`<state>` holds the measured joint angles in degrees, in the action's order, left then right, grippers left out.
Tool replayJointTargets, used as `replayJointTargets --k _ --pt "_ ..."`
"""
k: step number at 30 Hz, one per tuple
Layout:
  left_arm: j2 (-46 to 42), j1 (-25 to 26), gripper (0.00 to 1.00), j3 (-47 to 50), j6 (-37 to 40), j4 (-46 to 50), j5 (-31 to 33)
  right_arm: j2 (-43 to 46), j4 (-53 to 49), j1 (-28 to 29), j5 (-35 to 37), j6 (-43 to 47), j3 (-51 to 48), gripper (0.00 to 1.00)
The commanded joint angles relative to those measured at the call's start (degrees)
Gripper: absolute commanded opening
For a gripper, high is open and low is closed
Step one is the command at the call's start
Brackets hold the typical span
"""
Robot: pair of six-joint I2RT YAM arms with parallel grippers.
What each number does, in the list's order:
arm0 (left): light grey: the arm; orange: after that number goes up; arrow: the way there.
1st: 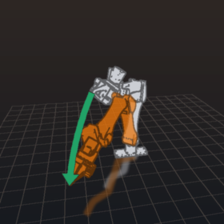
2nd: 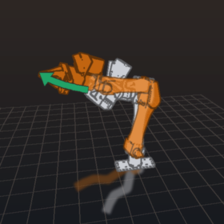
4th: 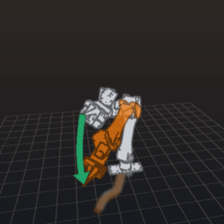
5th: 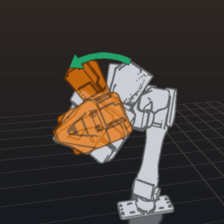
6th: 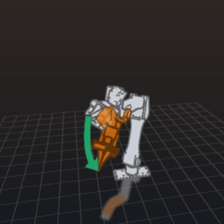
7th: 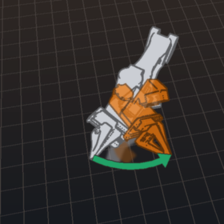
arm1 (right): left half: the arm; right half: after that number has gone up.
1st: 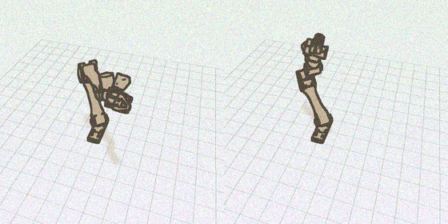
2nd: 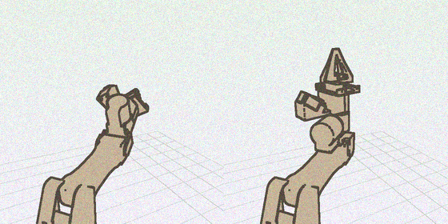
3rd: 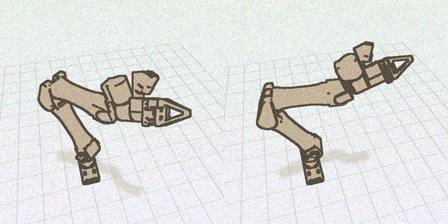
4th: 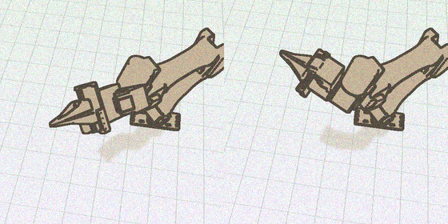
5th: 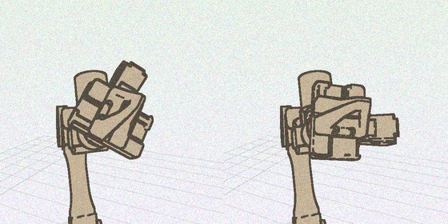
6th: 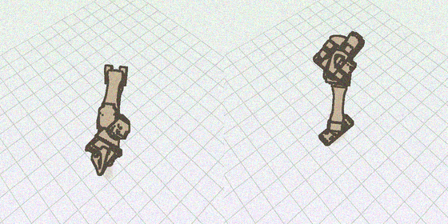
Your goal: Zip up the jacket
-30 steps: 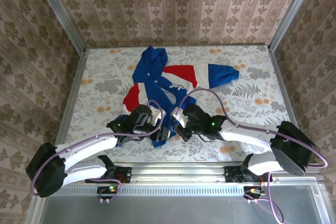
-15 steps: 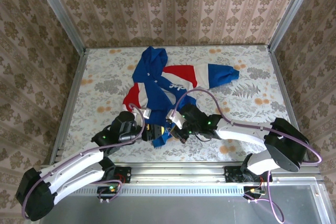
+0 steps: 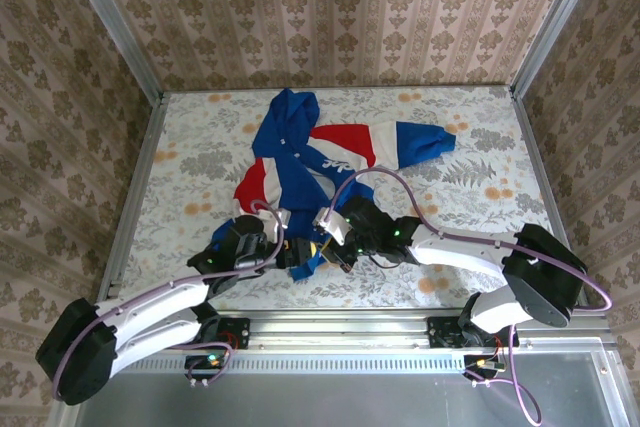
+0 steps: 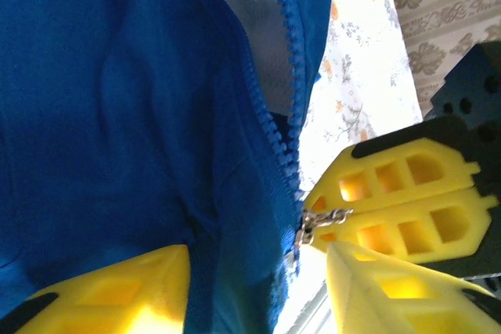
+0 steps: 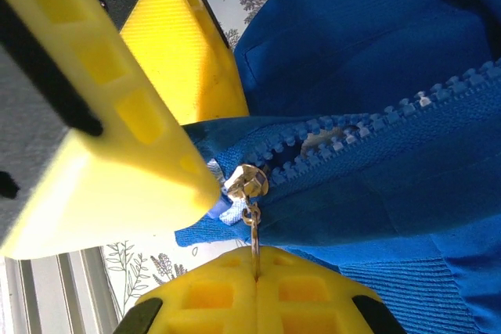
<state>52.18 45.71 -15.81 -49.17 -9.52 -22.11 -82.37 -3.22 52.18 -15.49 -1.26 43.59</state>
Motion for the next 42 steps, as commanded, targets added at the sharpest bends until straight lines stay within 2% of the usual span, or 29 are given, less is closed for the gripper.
replayJointTargets --k 1,3,4,6,11,20,25,29,31,34,38,42 --pt "1.1 0.3 0.43 0.7 -1.0 -5.0 -1.6 -1.0 0.2 0.5 -1.0 0.9 1.8 0.00" --pt "1.9 0.5 0.34 0.7 -1.0 -5.5 -2.3 -1.0 0.1 0.5 -0.5 0.8 2.0 0.00" --pt "2.2 0.5 0.25 0.7 -1.0 -5.6 -2.6 -1.1 0.1 0.5 0.0 0.7 2.1 0.00" --pt "2.5 0.5 0.00 0.8 -0.9 -5.2 -3.5 -1.2 -0.7 0.5 2.2 0.2 2.7 0.00" --pt "1.7 0.7 0.00 1.0 -0.2 -1.7 -4.1 -0.9 -4.1 0.4 10.0 -2.2 5.2 0.00" --pt "-0.4 1.5 0.00 -0.3 2.9 5.1 -4.0 -0.8 -7.9 0.4 19.0 -4.1 8.5 0.00" --pt "-0.2 2.4 0.00 -0.6 4.0 7.0 -4.5 -1.7 -8.6 0.3 21.0 -3.8 9.9 0.00" --pt "-0.5 3.0 0.00 -1.0 4.7 7.9 -4.5 -2.6 -7.7 0.4 18.0 -2.3 10.3 0.00" --pt "-1.0 3.0 0.00 -1.4 5.3 8.7 -4.3 -1.8 -5.0 0.4 12.4 0.6 8.5 0.00" --pt "-1.6 2.5 0.00 -1.7 7.0 9.2 -5.2 1.7 0.1 0.5 7.7 6.2 3.2 0.00" --pt "-1.4 1.5 0.00 -3.3 10.2 10.5 -7.8 6.2 3.3 0.4 3.1 14.9 -2.8 0.21" --pt "-0.7 0.5 0.00 -5.4 12.4 12.1 -9.2 7.3 5.1 0.5 -1.1 17.0 -5.3 0.31"
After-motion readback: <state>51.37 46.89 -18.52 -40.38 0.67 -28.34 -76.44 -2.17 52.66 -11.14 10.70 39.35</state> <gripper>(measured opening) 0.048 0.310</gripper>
